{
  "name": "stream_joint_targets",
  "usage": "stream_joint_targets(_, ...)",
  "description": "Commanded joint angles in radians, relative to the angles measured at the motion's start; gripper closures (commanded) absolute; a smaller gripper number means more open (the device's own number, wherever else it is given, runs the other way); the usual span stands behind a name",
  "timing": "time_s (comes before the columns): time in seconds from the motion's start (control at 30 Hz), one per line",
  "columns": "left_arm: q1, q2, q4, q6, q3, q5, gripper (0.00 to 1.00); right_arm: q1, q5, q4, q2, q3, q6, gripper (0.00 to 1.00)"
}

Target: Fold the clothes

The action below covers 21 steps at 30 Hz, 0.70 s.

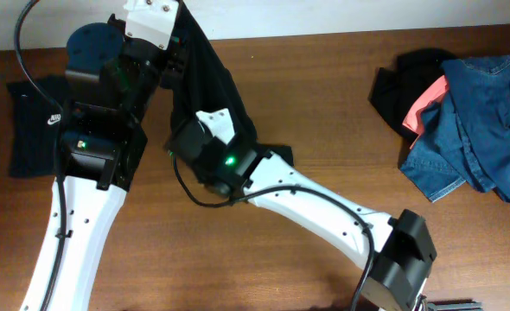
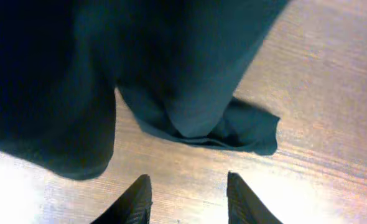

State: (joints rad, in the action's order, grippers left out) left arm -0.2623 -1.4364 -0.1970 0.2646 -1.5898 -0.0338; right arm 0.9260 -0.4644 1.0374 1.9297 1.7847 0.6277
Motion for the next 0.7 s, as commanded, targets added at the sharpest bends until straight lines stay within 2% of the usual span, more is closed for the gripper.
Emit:
stream_joint_targets(0.0, 0.003, 0.011, 0.018, -0.017, -0.036, 0.004, 0.99, 0.031, -0.097, -0.021, -0.005, -0.013, 0.126, 0.67)
stream_joint_targets(0.13, 0.003, 0.011, 0.018, -0.017, -0.036, 0.004, 0.99, 0.083, -0.097, -0.064, -0.005, -0.013, 0.134, 0.66)
stream_joint_targets(0.33, 0.003, 0.011, 0.010, -0.017, -0.036, 0.004, 0.99, 0.156, -0.103, -0.108, -0.004, -0.013, 0.176, 0.57)
stream_joint_targets(0.67, 0.003, 0.011, -0.002, -0.017, -0.036, 0.004, 0.99, 0.167, -0.133, -0.145, -0.003, -0.058, 0.259, 0.54)
